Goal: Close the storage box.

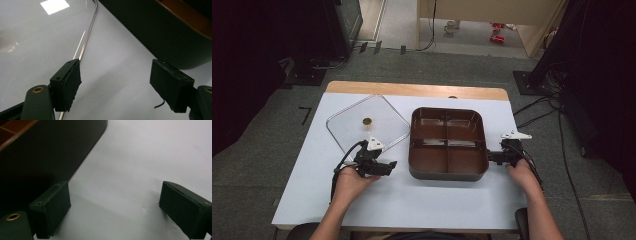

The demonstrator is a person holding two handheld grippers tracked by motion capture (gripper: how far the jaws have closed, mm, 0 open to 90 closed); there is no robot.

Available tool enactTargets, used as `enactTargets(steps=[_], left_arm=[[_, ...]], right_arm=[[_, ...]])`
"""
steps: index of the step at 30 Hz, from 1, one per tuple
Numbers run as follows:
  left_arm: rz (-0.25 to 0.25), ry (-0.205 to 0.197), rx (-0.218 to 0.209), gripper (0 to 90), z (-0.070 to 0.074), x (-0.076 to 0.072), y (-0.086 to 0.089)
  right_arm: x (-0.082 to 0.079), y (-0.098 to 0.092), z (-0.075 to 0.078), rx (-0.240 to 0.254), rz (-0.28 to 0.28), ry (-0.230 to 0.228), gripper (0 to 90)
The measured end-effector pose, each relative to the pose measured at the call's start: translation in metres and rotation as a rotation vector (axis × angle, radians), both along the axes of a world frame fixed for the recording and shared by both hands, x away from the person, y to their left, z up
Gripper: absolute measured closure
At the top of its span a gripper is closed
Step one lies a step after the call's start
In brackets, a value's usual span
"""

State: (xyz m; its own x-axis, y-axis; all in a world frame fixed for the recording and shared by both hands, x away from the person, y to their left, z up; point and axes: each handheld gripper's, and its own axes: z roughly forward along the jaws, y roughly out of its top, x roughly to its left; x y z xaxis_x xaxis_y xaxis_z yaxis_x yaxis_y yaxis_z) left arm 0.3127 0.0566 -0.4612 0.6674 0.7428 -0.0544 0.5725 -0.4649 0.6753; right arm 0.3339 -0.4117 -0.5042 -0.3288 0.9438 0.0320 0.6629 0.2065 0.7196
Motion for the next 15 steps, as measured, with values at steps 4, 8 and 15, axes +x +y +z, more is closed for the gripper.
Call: enactTargets(steps=[4, 8, 15], left_arm=[[0.01, 0.003, 0.007, 24.9, 0.0, 0.007, 0.002], [0.028, 0.007, 0.001, 25.0, 0.001, 0.014, 0.005], [0.048, 0.01, -0.008, 25.5, 0.002, 0.024, 0.011]], right_arm=[[0.0, 0.0, 0.0, 0.0, 0.0, 0.0, 9.4], [0.0, 0.0, 0.0, -0.001, 0.0, 0.0, 9.3], [0.0, 0.0, 0.0, -0.001, 0.0, 0.0, 9.4]])
